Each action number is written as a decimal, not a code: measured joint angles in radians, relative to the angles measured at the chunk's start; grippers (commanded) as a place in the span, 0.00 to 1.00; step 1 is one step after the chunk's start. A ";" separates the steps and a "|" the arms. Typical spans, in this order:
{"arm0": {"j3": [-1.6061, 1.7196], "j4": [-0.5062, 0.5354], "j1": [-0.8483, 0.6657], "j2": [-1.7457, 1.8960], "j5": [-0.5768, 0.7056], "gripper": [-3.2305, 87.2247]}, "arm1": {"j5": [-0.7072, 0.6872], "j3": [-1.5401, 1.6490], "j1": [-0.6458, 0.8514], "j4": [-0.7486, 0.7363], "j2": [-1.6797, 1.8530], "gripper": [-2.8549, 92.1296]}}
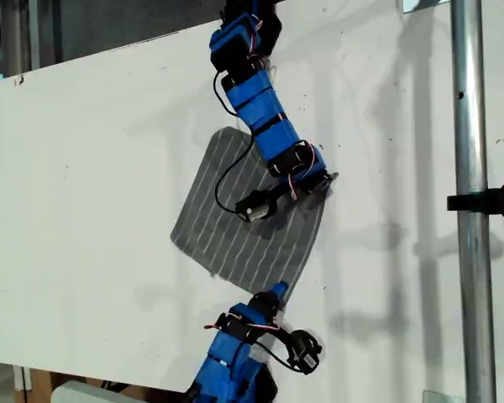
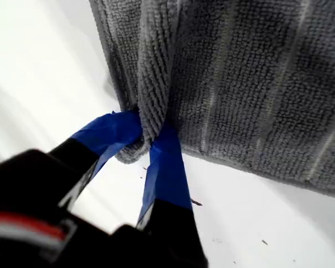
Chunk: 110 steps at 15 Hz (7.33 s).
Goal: Grasp corners of a towel and fold twice.
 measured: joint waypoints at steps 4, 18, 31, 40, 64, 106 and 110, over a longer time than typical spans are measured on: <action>-0.083 -0.095 0.003 -0.112 -0.015 0.01 | 0.003 0.002 -0.005 -0.008 0.000 0.03; -0.546 0.241 0.296 -0.081 -0.072 0.01 | 0.009 0.032 -0.170 -0.158 0.141 0.03; -0.831 0.422 -0.517 -0.232 0.701 0.01 | -0.149 0.813 0.400 -0.008 0.950 0.03; -1.161 0.517 -0.687 -0.434 0.834 0.01 | -0.373 1.029 0.618 -0.038 1.259 0.03; -0.793 0.649 -0.603 -0.060 0.594 0.13 | 0.091 1.555 0.436 0.147 1.930 0.36; 0.422 0.471 -0.011 1.660 -0.236 0.01 | 0.026 1.134 0.411 -0.390 0.927 0.38; 0.621 0.370 0.035 1.775 -0.313 0.01 | 0.020 1.207 0.443 -0.423 0.927 0.38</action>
